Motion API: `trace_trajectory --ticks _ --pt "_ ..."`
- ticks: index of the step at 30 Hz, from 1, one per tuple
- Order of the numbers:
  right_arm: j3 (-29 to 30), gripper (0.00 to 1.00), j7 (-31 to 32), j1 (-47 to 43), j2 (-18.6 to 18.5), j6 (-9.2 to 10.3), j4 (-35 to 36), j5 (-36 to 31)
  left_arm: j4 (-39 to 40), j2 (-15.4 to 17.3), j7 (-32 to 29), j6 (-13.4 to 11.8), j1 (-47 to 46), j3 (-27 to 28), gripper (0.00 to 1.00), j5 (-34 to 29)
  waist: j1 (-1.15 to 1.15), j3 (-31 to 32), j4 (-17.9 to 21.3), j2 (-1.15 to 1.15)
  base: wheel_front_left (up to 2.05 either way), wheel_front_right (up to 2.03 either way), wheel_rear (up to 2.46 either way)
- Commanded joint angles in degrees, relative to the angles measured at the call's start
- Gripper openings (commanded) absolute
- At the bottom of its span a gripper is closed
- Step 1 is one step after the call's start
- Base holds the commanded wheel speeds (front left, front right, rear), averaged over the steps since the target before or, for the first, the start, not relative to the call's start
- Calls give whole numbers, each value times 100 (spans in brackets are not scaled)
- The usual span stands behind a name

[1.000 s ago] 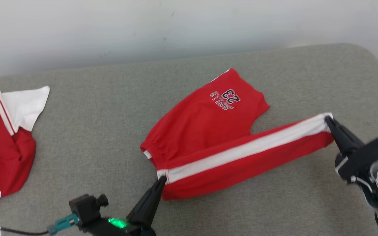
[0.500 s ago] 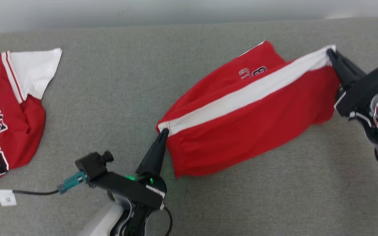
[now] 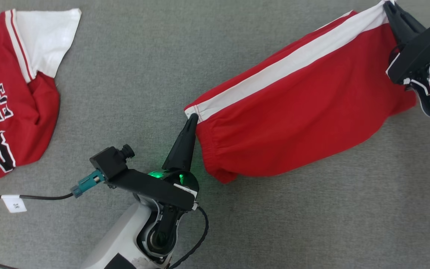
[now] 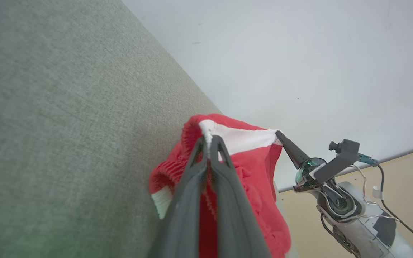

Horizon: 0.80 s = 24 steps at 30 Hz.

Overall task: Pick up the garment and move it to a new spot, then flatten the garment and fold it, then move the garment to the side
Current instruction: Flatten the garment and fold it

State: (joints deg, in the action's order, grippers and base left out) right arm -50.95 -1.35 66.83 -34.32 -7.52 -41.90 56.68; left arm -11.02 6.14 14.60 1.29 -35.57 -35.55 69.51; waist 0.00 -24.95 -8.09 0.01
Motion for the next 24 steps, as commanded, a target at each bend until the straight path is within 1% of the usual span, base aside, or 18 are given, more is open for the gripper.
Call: trace_trajectory --ticks 1,3,4,5,8,10,11,12,13,15,21,22,23,24 --pt "-56 0 -26 106 20 6 -68 40 -118 48 1 3 -7 23 0 -8 0 -242 -214 -1 0 0 0" --pt "-154 0 -94 219 54 6 -214 75 -154 42 7 32 -6 14 0 -51 0 -308 -264 -1 0 0 0" --pt "-196 0 -127 268 69 6 -290 105 -176 40 11 21 -13 10 6 -72 0 -345 -289 -1 0 0 0" --pt "-244 0 -154 310 93 6 -354 124 -205 48 15 17 -29 6 15 -122 0 -369 -307 -1 0 0 0" --pt "-386 0 -283 415 139 6 -521 194 -268 46 24 14 -58 28 21 -223 0 -441 -356 -1 0 0 0" --pt "-503 0 -379 476 148 6 -626 182 -304 31 28 -11 -36 35 23 -283 0 -475 -377 -1 0 0 0" --pt "-580 0 -427 506 149 6 -663 154 -313 33 18 -13 -42 41 23 -310 0 -489 -386 -1 0 0 0" --pt "-662 0 -494 542 142 6 -699 109 -317 27 18 -24 -28 46 19 -345 0 -500 -395 -1 0 0 0" --pt "-713 0 -574 575 135 6 -742 116 -323 32 22 -40 -25 64 11 -383 0 -510 -403 -1 0 0 0" --pt "-782 0 -730 628 135 6 -853 164 -327 27 28 -69 -13 101 0 -455 0 -527 -417 -1 0 0 0" --pt "-971 0 -1051 782 185 6 -1187 225 -378 28 36 -170 36 148 0 -643 0 -560 -449 -1 0 0 0" --pt "-1003 3 -1075 788 204 6 -1230 244 -388 36 37 -177 36 151 0 -673 0 -562 -448 -1 0 0 0" --pt "-1036 24 -1093 794 218 6 -1266 266 -388 31 38 -188 44 166 1 -667 0 -565 -448 -1 0 0 0" --pt "-1062 44 -1100 799 236 6 -1307 305 -401 27 38 -220 56 178 31 -686 0 -566 -447 -1 0 0 0"
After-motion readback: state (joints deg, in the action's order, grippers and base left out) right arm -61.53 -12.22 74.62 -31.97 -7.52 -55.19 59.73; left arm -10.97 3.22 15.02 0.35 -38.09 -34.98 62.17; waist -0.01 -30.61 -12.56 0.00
